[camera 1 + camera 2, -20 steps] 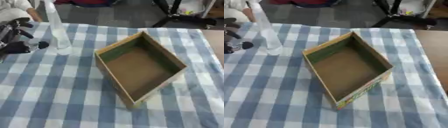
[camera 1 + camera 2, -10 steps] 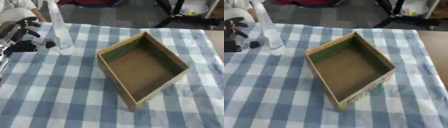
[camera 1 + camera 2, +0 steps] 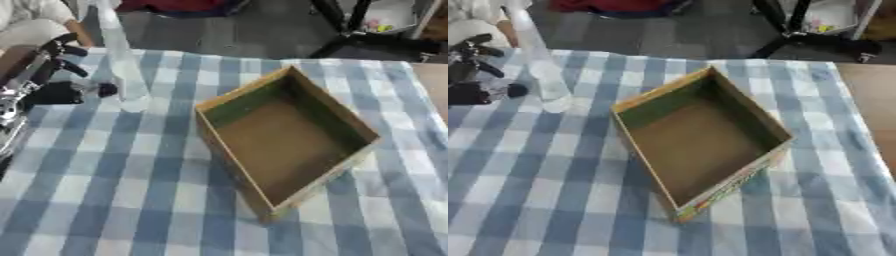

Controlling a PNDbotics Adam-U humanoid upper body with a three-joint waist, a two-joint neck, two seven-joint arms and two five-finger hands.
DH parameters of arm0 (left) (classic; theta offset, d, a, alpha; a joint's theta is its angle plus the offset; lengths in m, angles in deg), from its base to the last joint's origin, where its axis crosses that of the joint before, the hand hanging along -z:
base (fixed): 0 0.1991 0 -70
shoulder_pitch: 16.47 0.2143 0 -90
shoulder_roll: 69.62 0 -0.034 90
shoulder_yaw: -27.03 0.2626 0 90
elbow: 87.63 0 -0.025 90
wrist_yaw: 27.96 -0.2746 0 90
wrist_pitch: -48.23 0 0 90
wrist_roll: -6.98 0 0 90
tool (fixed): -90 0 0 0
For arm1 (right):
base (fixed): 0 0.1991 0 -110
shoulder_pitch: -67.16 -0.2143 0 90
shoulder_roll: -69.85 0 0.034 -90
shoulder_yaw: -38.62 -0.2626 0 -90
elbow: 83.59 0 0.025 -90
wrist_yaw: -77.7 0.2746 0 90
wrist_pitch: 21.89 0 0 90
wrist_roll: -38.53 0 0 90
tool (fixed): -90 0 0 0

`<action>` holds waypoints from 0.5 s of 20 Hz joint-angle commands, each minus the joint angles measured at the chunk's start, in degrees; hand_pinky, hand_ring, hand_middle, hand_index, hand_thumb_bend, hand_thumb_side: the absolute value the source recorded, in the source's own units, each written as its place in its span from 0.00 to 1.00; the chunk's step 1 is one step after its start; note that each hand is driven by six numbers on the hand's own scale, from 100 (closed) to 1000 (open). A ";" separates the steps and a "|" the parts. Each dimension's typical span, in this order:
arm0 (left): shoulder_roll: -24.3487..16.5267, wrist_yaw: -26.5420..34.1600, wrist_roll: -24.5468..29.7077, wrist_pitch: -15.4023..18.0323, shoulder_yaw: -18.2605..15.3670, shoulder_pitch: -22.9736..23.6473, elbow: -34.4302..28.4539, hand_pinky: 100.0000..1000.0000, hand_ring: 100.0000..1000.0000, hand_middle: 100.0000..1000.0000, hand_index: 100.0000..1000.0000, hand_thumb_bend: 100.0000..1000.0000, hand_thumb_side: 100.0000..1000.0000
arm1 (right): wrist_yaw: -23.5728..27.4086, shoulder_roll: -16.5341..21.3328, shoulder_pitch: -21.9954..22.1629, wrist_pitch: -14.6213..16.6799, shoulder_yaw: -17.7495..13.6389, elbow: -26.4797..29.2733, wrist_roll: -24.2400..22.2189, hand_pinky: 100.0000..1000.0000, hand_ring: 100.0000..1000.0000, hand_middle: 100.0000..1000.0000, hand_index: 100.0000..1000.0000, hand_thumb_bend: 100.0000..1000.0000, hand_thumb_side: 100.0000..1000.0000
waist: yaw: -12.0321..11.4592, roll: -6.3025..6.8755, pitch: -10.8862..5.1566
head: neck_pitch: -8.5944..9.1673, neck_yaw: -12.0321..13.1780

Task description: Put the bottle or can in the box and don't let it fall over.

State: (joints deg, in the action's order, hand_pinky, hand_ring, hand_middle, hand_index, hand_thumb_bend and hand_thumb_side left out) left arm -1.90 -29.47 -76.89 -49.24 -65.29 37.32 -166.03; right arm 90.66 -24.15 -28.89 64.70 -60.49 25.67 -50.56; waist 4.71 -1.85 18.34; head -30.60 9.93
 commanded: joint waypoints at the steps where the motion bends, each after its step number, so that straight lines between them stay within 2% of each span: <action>1: -1.32 0.01 -0.39 0.09 -0.38 -1.02 -0.45 0.98 0.60 0.76 1.00 0.89 0.27 | 0.11 1.48 -0.38 -0.11 -0.11 0.56 0.12 0.81 0.89 1.00 0.83 0.00 0.71 | 0.11 0.18 -1.08 | 0.79 0.02; 10: -0.73 -0.59 -0.68 0.02 -0.32 -2.11 0.47 0.96 0.60 0.75 0.97 0.92 0.28 | -0.04 1.35 -0.44 -0.23 -0.01 0.56 0.19 0.81 0.89 1.00 0.83 0.00 0.71 | 0.37 0.22 -0.80 | 1.20 0.12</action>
State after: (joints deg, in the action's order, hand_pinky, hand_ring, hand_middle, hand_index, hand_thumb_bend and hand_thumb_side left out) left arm -1.34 -29.87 -77.41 -49.24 -65.28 36.36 -165.15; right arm 90.66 -24.15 -28.91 64.53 -60.43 25.60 -50.43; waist 5.03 -1.82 18.42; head -30.10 9.95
